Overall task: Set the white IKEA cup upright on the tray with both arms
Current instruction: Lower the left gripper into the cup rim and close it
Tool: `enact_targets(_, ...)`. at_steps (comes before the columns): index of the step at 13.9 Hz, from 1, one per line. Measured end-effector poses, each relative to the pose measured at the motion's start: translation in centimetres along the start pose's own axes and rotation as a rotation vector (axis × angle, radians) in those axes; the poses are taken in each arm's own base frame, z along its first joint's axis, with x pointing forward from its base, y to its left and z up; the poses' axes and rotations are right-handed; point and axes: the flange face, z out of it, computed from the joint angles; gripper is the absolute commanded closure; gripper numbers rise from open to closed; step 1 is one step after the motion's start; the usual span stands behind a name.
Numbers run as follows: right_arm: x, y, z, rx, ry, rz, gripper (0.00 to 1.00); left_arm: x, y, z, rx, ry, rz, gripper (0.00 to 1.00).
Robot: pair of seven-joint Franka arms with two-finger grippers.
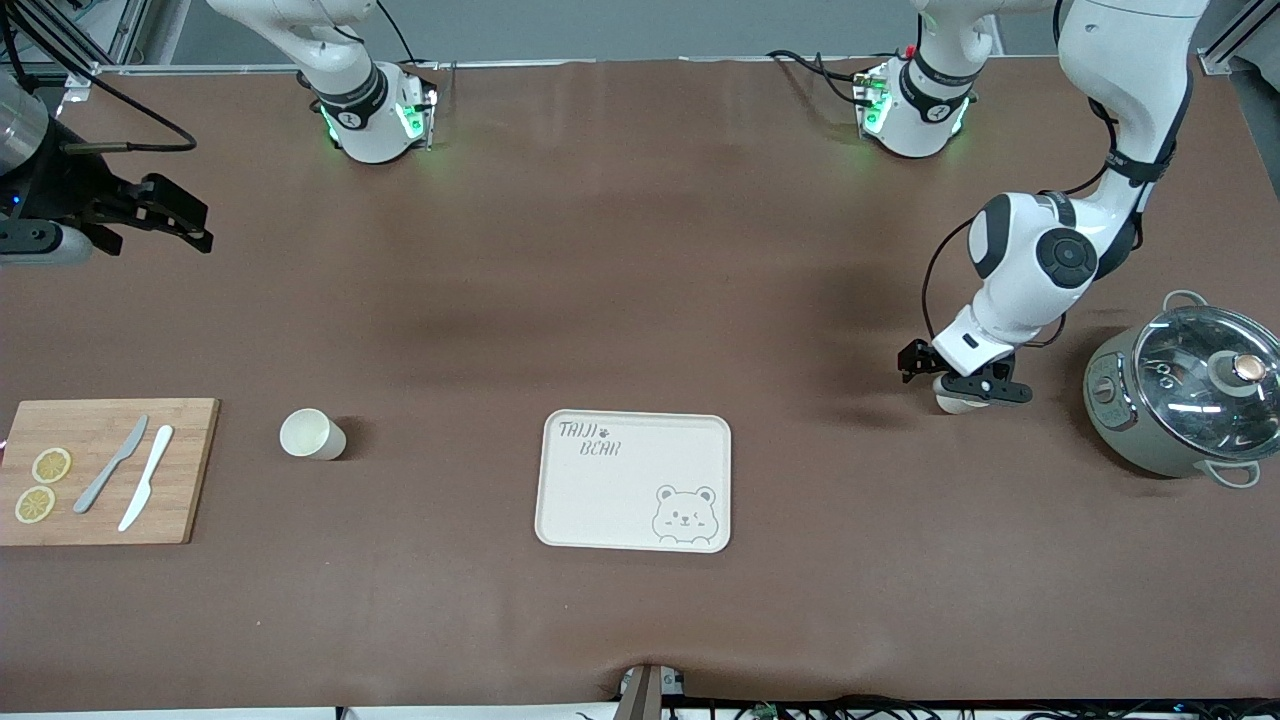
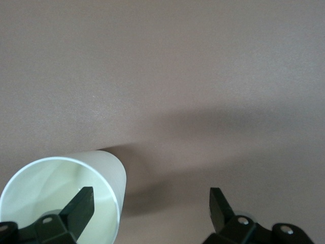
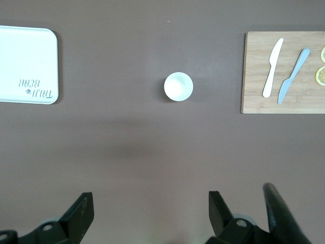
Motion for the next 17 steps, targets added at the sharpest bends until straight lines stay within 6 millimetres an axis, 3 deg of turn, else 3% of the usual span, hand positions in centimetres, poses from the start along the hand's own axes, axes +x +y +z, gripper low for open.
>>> enact_targets(10,0.0,0.0,0.0,0.000,0.000,0.000,0.00,-0.2,-0.5,0.3,0.005,-0.007,0.006,0.00)
enact_targets(14,0.0,0.0,0.0,0.000,0.000,0.000,0.00,-0.3,-2.6,0.5,0.043,-0.009,0.039,0.00)
enact_targets(17,0.0,0.0,0.0,-0.001,0.000,0.000,0.00,-0.3,-2.9,0.5,0.049,-0.009,0.044,0.00)
